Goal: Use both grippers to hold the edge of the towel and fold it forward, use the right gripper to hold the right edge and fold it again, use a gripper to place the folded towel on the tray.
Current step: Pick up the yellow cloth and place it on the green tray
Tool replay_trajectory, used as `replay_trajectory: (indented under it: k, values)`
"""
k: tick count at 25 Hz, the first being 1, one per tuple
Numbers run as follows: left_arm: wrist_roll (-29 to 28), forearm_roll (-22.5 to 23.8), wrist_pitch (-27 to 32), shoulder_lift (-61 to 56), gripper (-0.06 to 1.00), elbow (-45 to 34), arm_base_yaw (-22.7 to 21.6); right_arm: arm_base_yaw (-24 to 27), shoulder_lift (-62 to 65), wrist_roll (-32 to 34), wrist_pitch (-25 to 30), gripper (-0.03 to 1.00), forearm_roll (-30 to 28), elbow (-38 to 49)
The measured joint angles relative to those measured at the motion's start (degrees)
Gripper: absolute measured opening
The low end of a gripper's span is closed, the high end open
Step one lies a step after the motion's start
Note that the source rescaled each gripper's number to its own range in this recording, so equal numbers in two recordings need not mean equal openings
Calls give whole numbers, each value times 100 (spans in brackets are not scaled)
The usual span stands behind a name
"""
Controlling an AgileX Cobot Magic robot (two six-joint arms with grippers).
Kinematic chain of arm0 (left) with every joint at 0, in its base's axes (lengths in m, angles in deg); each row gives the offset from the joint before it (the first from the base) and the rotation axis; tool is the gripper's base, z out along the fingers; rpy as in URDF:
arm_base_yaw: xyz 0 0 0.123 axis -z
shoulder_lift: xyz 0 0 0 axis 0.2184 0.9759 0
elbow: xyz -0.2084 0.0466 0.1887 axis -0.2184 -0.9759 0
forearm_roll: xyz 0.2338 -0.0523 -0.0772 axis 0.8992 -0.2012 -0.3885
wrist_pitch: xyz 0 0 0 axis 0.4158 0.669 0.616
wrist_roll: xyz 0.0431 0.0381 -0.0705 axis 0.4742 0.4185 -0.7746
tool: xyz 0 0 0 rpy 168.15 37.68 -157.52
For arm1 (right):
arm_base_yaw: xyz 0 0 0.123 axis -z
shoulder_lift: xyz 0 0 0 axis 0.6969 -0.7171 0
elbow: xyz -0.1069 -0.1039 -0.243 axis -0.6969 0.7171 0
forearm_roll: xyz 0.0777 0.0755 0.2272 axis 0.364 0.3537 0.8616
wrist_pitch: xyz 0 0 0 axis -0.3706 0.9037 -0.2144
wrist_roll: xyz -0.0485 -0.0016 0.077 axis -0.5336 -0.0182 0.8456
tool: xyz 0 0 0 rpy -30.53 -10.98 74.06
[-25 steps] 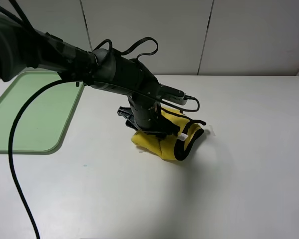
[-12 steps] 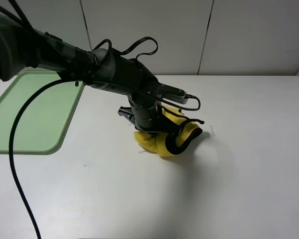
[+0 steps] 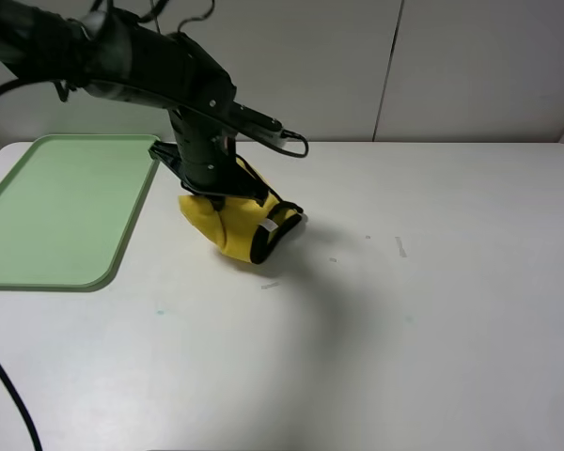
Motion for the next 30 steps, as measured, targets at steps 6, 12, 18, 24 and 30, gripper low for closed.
replay_trajectory:
  k: [6, 12, 18, 24, 30]
  values:
    - [524, 96, 260, -248, 13, 0, -818, 0, 0, 0, 0, 100, 0, 0]
    - [840, 113, 295, -248, 13, -7, -1648, 0, 0, 0, 0, 100, 0, 0]
    - [1037, 224, -35, -250, 13, -362, -2367, 0, 0, 0, 0, 100, 0, 0]
    - [1077, 392, -503, -250, 13, -912, -2926, 0, 0, 0, 0, 100, 0, 0]
    - [1079, 633, -604, -250, 13, -1180, -3274, 0, 0, 0, 0, 100, 0, 0]
